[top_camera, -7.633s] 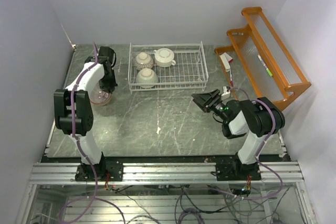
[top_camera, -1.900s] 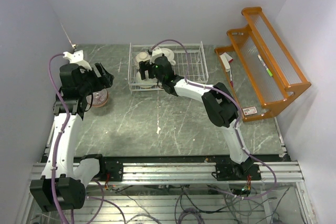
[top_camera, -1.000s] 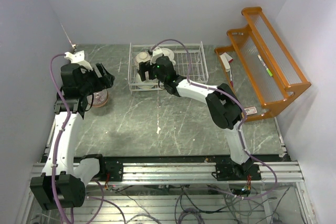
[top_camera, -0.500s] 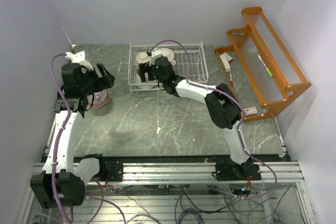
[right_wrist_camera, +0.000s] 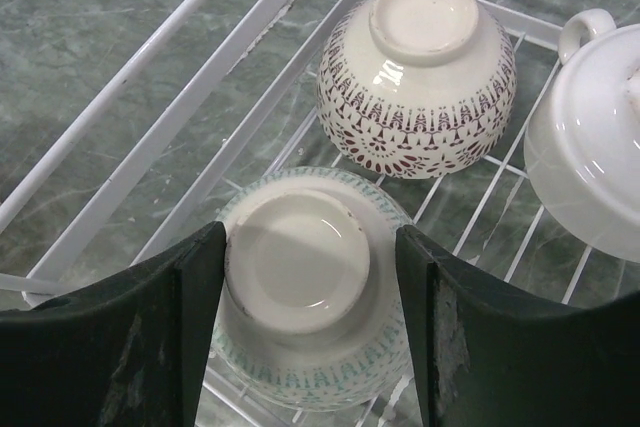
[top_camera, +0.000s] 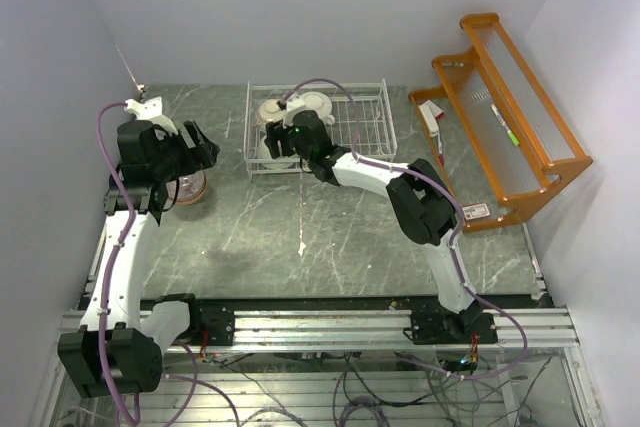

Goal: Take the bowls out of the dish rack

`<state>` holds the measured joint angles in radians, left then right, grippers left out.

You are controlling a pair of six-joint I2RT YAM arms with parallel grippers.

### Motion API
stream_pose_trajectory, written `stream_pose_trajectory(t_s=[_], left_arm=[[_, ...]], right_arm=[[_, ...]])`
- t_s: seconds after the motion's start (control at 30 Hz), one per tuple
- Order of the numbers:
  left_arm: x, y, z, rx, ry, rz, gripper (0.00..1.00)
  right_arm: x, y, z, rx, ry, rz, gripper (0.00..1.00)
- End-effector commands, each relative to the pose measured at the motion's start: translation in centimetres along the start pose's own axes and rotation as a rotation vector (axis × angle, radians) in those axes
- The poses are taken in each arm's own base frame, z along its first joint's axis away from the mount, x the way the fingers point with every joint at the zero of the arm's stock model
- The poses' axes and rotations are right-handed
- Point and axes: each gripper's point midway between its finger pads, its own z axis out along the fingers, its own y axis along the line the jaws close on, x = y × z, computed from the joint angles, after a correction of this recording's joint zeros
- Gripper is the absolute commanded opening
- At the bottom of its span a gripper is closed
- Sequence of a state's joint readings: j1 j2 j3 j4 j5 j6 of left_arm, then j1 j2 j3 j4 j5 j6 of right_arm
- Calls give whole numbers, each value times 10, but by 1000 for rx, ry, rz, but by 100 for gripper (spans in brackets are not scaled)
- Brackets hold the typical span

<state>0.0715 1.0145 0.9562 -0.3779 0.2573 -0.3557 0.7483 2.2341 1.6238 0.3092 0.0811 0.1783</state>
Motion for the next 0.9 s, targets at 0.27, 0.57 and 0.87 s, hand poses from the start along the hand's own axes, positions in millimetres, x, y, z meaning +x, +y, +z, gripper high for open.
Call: stream_pose_trajectory(t_s=[0.27, 0.57, 0.87], left_arm=[[-5, -1, 2, 23, -16, 2, 89], [-5, -1, 3, 20, -15, 2, 89], [-4, 0, 3, 20, -13, 2, 89]], right_arm=[[-9, 3, -2, 5, -19, -10, 36], [-31, 3, -4, 16, -47, 6, 0], [-66, 2, -8, 19, -92, 4, 0]])
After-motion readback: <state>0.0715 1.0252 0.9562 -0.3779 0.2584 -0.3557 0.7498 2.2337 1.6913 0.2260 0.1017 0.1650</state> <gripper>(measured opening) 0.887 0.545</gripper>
